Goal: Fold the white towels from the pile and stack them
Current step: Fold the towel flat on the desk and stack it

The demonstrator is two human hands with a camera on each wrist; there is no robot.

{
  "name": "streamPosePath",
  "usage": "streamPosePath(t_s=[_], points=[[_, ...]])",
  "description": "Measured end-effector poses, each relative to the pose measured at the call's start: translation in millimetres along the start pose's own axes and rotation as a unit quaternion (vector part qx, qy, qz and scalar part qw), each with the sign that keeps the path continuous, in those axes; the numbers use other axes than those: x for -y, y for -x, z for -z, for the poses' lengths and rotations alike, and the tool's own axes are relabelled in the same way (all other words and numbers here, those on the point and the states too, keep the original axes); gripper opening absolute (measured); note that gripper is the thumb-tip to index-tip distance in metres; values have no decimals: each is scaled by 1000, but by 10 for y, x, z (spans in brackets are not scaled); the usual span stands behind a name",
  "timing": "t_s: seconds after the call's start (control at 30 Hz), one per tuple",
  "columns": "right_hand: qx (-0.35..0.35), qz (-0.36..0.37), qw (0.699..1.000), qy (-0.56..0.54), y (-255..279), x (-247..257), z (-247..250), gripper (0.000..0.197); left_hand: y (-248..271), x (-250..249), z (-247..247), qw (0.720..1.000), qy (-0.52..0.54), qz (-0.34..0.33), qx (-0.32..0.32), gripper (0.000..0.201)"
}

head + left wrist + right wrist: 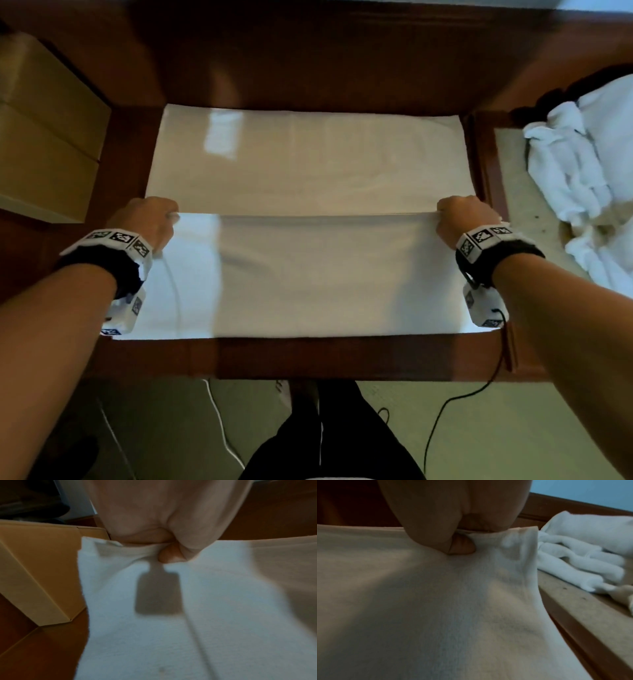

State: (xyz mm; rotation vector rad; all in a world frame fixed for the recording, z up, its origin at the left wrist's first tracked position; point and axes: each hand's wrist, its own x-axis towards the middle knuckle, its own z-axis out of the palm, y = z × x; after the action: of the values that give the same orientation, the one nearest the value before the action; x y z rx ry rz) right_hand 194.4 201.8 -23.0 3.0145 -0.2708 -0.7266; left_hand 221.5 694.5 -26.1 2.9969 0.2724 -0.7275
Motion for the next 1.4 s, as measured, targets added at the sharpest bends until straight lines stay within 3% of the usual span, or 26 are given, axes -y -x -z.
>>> streamPosePath(t_s=[0.07, 0.13, 0.2, 0.3, 0.37, 0.43, 0.5, 0.63, 0.73, 0.8, 0.9, 1.0, 1.07, 1.23, 1.33, 1.4], points=[[-38, 8, 999, 10, -81, -14, -118, 22, -56, -48, -83, 1000, 1, -9, -19, 24], [-129, 21, 991, 19, -118, -56, -274, 26, -32, -77, -204, 996, -6, -33, -88, 14], [-192, 27, 981, -7, -97, -71, -445, 32, 49, -95, -361, 985, -1, -58, -166, 30], [-241, 76, 965, -75, 108, 78, -776, 37, 276, -175, -754, 976, 12, -112, -185, 50], [-210, 104, 968, -91, 361, 213, -1058, 48, 506, -212, -1123, 981, -3, -133, -142, 61], [-121, 98, 985, -70, 634, 253, -1351, 61, 736, -172, -1446, 989, -14, -124, -85, 70], [-77, 90, 992, -49, 852, 178, -1580, 68, 920, -88, -1674, 991, -16, -113, -65, 76], [-77, 74, 992, -61, 1013, 134, -1667, 71, 1082, -65, -1752, 992, -16, -107, -63, 80], [-123, 68, 984, -107, 1034, 492, -1571, 71, 1130, -232, -1734, 989, -7, -130, -71, 81], [-147, 116, 976, -113, 1052, 913, -1530, 69, 1161, -376, -1779, 986, -18, -155, -66, 80], [-116, 219, 965, -85, 1108, 1481, -1580, 69, 1168, -461, -1854, 985, -31, -159, -64, 80], [-80, 277, 957, -20, 1046, 1409, -1631, 69, 1156, -418, -1868, 984, -37, -164, -66, 80], [-88, 245, 966, -11, 908, 1002, -1637, 69, 1147, -406, -1864, 984, -37, -163, -69, 80], [-64, 16, 996, -64, 657, -277, -1490, 69, 1164, -444, -1833, 984, -34, -163, -63, 81], [-56, -34, 995, -71, 633, -388, -1401, 73, 1176, -507, -1797, 985, -11, -155, -68, 83], [-65, -10, 995, -76, 658, -145, -1343, 73, 1196, -556, -1770, 984, -9, -166, -70, 83]])
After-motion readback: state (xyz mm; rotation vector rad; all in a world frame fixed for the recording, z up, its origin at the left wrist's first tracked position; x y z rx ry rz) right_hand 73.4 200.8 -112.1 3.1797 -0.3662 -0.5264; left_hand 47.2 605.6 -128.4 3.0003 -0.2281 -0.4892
